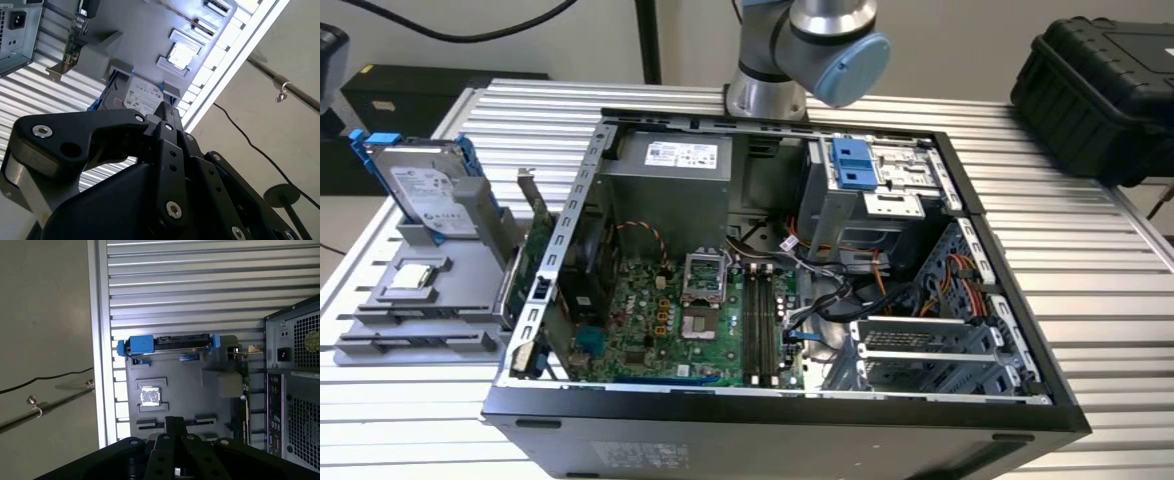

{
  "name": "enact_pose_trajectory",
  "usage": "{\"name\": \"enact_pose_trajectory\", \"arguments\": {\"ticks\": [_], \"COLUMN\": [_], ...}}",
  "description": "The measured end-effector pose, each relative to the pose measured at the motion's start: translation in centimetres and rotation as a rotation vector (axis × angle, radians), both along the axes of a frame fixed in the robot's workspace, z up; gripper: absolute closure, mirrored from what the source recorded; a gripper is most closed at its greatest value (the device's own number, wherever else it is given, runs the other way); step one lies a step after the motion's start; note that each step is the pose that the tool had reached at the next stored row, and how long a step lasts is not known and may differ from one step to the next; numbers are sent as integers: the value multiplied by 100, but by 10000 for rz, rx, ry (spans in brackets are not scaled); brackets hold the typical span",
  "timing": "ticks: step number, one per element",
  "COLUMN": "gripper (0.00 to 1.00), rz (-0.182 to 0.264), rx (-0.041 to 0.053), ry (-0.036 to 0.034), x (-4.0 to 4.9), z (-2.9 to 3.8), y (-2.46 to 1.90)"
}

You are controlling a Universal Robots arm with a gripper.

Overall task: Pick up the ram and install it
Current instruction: 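Reach for the ram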

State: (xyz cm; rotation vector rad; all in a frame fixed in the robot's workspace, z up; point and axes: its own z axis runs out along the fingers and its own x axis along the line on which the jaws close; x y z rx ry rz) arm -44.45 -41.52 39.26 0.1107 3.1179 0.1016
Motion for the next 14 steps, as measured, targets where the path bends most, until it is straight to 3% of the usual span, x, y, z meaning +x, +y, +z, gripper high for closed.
{"name": "enact_pose_trajectory", "arguments": {"ticks": [14], "gripper": [100], "rz": [0], "rx": [0], "ry": [0], "x": [0], "z": [0], "y": [-81]}}
